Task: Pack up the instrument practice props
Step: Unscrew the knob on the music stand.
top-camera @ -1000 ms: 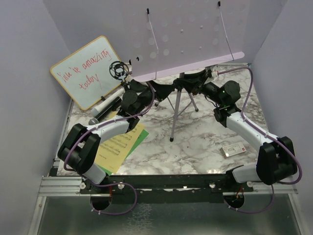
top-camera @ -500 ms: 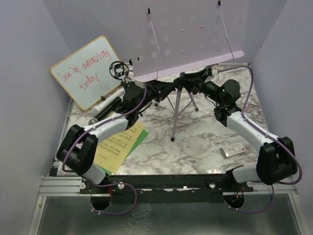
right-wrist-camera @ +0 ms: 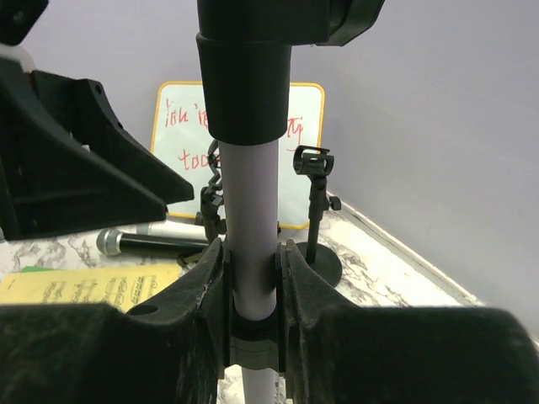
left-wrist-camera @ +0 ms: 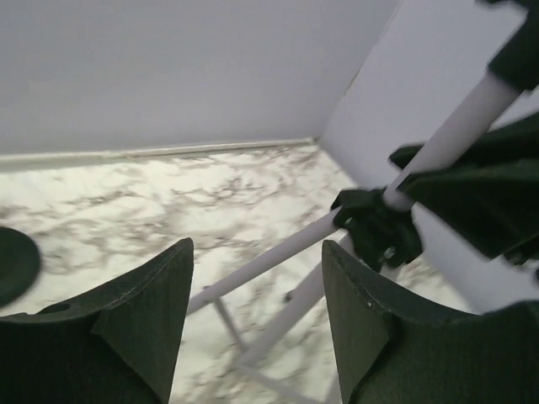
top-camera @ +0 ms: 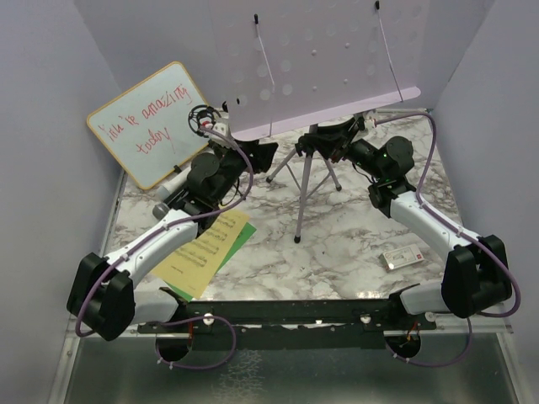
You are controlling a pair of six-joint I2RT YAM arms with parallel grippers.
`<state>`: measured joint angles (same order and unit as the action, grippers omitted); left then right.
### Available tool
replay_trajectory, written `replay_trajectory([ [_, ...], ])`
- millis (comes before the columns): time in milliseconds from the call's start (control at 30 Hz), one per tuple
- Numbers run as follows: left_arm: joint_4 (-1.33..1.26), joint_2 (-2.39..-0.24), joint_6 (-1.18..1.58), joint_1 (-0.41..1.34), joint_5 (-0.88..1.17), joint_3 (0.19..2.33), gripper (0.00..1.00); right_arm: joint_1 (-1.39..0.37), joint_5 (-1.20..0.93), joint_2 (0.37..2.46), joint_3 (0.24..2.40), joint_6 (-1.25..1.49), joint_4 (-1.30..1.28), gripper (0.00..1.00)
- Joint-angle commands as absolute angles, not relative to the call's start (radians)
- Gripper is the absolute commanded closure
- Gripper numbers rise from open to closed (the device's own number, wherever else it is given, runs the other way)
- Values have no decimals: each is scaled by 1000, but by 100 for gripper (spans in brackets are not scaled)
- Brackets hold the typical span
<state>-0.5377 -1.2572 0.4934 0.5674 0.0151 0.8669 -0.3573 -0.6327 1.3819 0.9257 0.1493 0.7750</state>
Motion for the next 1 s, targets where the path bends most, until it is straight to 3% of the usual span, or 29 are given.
replay_trajectory([
  [0,-628,-1274,18,563,153,796,36,-371,-702,1389,928,150,665,99],
  [233,-957,-1312,-292,592,340,663,36,-371,-708,1376,925,139,655,99],
  [467,-958,-1354,-705,669,337,685,36,-372,-723,1370,924,142,661,99],
  [967,-884,-1470,-1139,711,329,799,41,-373,-749,1379,928,158,672,99],
])
